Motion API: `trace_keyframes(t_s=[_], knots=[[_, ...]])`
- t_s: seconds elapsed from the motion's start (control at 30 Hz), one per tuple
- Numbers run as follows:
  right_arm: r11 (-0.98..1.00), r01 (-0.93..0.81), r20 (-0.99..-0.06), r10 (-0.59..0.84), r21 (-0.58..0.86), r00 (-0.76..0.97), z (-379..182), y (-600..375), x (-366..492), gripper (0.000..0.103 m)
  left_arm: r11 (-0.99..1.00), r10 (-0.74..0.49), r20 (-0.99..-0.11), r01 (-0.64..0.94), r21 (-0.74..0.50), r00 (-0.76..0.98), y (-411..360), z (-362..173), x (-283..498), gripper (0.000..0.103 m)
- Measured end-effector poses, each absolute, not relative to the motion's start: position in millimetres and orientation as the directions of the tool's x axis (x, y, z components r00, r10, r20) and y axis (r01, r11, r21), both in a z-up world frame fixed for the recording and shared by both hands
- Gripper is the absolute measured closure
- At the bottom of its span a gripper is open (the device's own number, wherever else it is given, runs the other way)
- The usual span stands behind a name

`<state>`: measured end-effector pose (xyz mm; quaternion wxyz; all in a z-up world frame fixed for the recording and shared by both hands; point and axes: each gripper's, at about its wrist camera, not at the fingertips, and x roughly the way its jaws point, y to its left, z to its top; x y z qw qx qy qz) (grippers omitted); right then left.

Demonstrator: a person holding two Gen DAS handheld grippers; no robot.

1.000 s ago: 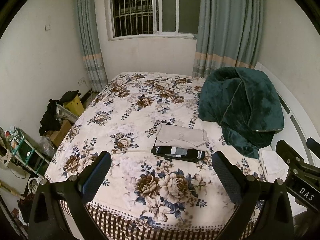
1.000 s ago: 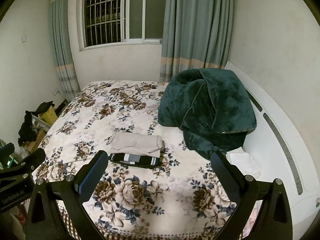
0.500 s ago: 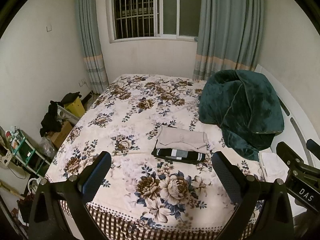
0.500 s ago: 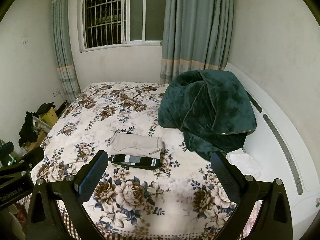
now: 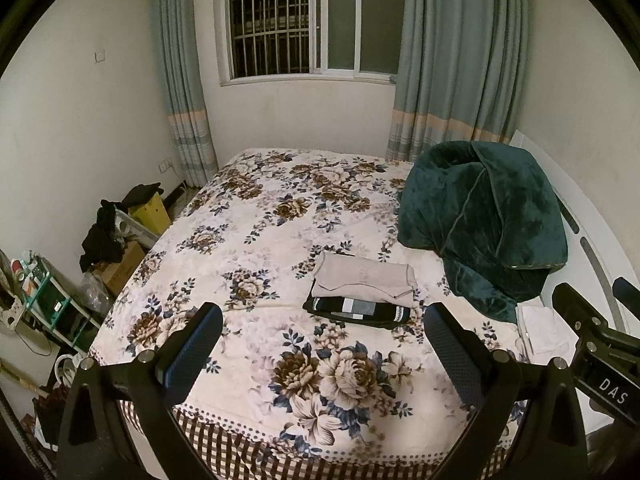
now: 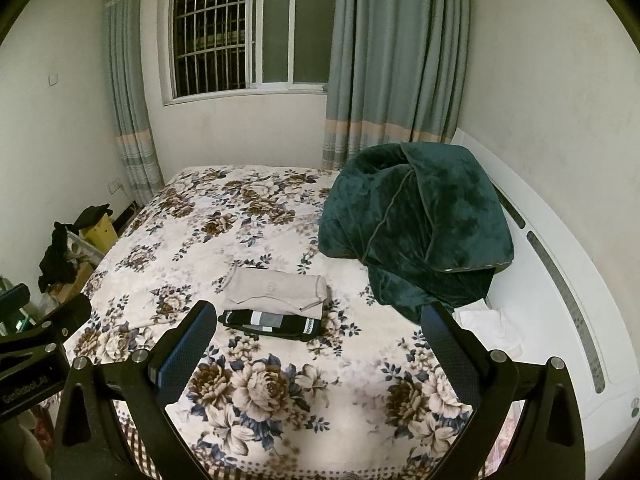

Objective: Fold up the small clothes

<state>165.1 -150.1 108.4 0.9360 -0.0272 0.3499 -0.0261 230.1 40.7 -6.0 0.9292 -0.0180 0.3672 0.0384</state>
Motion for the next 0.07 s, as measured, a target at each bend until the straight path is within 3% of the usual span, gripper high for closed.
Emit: trace_keyframes(t_s=[0.07], knots=[[0.997,0.031,-0.654,-0.068,-0.068,0.754,107.2,-150.9,163.9,0.000,0.996,0.057,-0.681,-0.086,-0.008,0.730,38.9,-3.8,228.6,0.000]])
